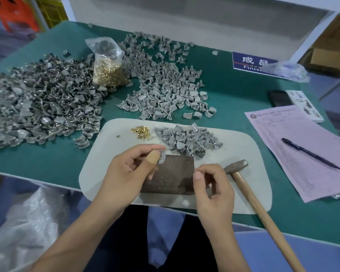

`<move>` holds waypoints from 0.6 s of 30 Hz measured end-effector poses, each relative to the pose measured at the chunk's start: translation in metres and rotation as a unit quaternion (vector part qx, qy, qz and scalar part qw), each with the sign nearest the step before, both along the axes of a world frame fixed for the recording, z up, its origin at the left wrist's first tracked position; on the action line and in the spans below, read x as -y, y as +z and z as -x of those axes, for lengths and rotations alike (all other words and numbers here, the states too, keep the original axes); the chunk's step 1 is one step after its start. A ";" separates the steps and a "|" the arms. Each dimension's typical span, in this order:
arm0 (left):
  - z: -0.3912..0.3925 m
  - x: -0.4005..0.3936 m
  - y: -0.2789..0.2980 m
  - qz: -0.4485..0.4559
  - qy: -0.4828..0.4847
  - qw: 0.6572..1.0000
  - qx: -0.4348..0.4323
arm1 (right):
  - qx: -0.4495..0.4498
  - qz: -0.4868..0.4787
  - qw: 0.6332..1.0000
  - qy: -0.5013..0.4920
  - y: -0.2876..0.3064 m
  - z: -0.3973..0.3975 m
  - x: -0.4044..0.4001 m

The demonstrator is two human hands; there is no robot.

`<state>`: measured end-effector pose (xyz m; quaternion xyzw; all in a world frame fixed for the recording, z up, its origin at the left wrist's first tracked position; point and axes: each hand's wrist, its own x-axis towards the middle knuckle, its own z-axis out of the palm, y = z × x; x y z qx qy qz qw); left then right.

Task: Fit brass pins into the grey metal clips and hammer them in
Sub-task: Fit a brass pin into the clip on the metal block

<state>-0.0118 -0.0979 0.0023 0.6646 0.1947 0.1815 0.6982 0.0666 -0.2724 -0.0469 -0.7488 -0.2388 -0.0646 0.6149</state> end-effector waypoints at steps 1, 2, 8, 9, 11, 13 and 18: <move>-0.001 -0.001 0.000 0.019 -0.001 1.000 0.001 | -0.001 -0.003 1.000 -0.005 -0.001 0.000 0.000; -0.002 -0.002 0.000 0.037 -0.003 0.999 0.005 | -0.005 -0.006 1.000 -0.011 -0.002 0.001 -0.001; -0.002 -0.006 -0.005 0.117 -0.011 0.993 0.030 | -0.061 -0.042 0.997 -0.038 -0.002 0.004 -0.002; -0.001 -0.007 -0.005 0.117 -0.018 0.992 0.029 | -0.066 -0.040 0.996 -0.045 0.000 0.004 -0.002; 0.001 -0.010 -0.006 0.070 -0.029 0.997 0.017 | -0.068 -0.029 0.996 -0.053 0.004 0.005 -0.002; 0.004 -0.012 -0.006 0.015 -0.040 0.999 0.006 | -0.065 -0.019 0.996 -0.053 0.010 0.008 -0.003; 0.010 -0.018 -0.006 -0.066 -0.065 0.996 -0.018 | -0.054 0.011 0.997 -0.052 0.027 0.014 -0.008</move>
